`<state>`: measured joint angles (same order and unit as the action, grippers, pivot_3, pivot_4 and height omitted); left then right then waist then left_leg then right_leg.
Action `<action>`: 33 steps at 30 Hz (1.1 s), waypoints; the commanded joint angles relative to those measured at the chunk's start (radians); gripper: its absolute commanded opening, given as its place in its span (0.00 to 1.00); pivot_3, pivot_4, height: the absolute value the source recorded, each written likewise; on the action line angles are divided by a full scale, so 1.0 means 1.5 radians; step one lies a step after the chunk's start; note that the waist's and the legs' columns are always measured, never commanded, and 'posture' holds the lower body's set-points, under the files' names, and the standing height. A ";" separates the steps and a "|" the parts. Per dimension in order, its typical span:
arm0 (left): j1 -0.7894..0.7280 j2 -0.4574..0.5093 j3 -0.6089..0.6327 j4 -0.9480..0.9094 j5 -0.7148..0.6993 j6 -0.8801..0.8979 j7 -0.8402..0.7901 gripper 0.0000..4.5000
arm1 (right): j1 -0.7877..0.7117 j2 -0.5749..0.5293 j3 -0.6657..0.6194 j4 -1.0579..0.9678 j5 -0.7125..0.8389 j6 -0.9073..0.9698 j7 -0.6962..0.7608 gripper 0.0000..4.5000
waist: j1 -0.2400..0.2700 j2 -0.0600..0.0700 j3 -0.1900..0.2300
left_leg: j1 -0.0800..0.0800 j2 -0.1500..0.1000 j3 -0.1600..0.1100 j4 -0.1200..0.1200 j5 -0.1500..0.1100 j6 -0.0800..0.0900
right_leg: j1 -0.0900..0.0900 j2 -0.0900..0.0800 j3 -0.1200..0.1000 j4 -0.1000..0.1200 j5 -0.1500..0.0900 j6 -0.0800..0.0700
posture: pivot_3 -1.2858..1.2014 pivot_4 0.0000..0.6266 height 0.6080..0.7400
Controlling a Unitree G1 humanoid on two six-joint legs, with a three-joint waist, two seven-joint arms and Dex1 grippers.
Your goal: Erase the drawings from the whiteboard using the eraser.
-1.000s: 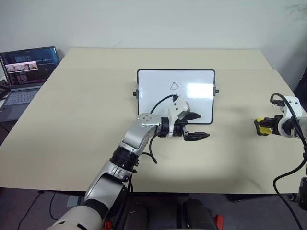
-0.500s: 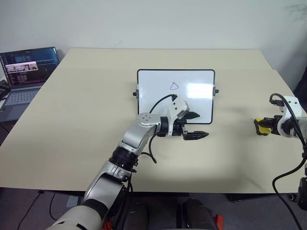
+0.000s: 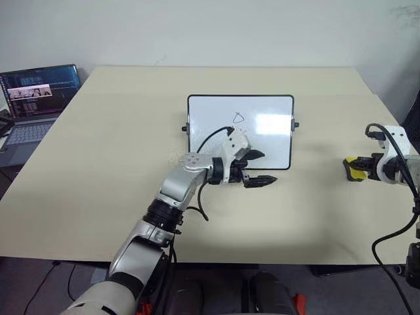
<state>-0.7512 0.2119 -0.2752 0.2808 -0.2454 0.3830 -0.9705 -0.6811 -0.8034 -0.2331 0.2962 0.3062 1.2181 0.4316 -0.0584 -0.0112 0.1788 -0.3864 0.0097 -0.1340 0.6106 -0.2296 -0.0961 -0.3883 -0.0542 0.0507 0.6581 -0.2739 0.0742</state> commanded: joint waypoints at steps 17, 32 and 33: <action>0.009 0.093 0.109 0.004 -0.004 -0.031 0.039 1.00 | -0.005 0.035 -0.036 -0.162 0.043 0.088 -0.016 0.18 | -0.001 0.000 0.000 | 0.000 0.000 0.000 0.000 0.000 0.000 | 0.000 0.000 0.000 0.001 0.000 0.000 | 0.52 0.24 1.00; 0.041 0.149 0.152 -0.030 -0.001 -0.024 0.075 1.00 | -0.018 0.040 0.015 -0.196 0.025 0.078 -0.033 0.01 | 0.002 0.000 0.000 | -0.001 0.000 -0.001 0.000 0.000 0.000 | 0.000 0.000 -0.001 0.000 0.000 0.000 | 0.52 0.24 1.00; 0.042 0.147 0.150 -0.036 -0.003 -0.020 0.075 1.00 | -0.015 0.038 0.016 -0.197 0.026 0.079 -0.033 0.01 | 0.002 0.000 0.000 | -0.001 0.000 -0.001 0.000 0.000 0.000 | 0.000 0.000 -0.001 0.000 0.000 0.000 | 0.52 0.24 1.00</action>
<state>-0.6740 0.4338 -0.0534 0.2913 -0.2409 0.3503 -0.8596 -0.7018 -0.7210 -0.2041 0.0118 0.3549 1.3598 0.3781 -0.0554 -0.0111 0.1790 -0.3879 0.0098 -0.1355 0.6105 -0.2297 -0.0961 -0.3890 -0.0545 0.0491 0.6585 -0.2738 0.0741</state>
